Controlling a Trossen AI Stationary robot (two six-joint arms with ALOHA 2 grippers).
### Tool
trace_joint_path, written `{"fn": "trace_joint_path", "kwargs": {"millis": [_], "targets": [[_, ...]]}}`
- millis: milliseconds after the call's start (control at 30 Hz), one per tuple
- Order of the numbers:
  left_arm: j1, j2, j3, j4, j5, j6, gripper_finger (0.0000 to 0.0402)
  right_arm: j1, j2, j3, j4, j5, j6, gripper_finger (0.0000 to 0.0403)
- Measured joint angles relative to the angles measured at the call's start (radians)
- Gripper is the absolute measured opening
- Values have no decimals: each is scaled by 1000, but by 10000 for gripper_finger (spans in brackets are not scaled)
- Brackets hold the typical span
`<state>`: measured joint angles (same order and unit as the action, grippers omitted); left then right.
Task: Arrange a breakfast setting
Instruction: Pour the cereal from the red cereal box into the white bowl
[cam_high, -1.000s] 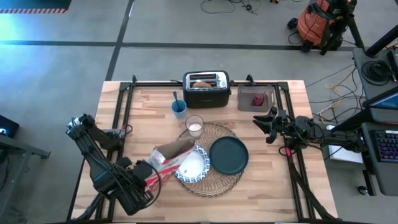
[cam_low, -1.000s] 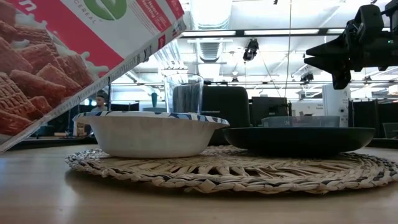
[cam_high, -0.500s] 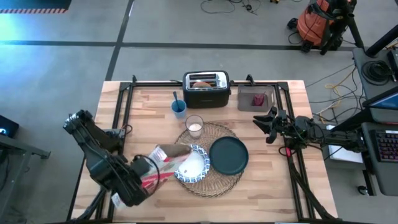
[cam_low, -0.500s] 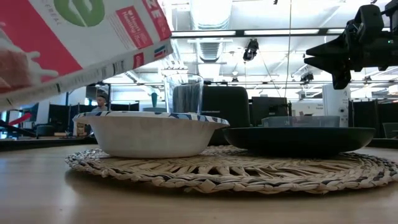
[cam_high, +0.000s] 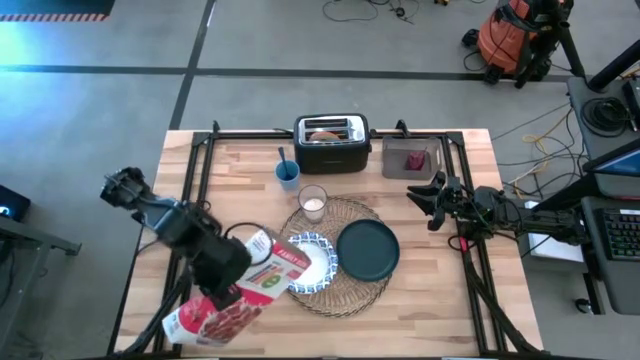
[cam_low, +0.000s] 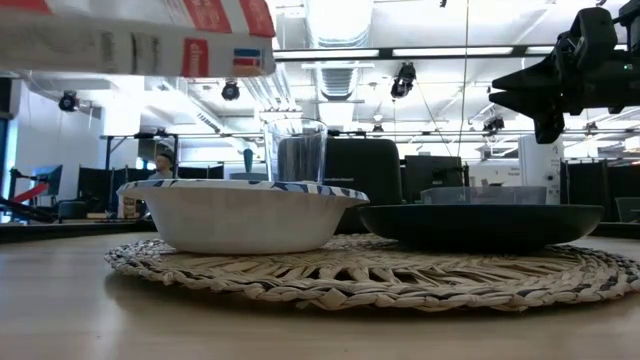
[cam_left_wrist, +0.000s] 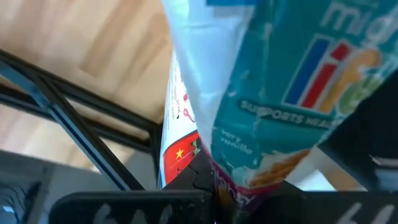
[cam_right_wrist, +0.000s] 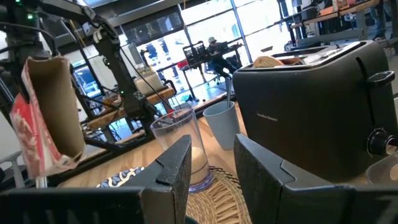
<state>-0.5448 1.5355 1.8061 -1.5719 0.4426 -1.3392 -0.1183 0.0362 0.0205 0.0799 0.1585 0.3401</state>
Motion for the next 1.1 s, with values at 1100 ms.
{"fn": "trace_joint_path", "kwargs": {"millis": [1100], "targets": [[334, 78, -11, 2, 520, 127, 0, 0, 0, 0, 0, 0, 0, 112]]}}
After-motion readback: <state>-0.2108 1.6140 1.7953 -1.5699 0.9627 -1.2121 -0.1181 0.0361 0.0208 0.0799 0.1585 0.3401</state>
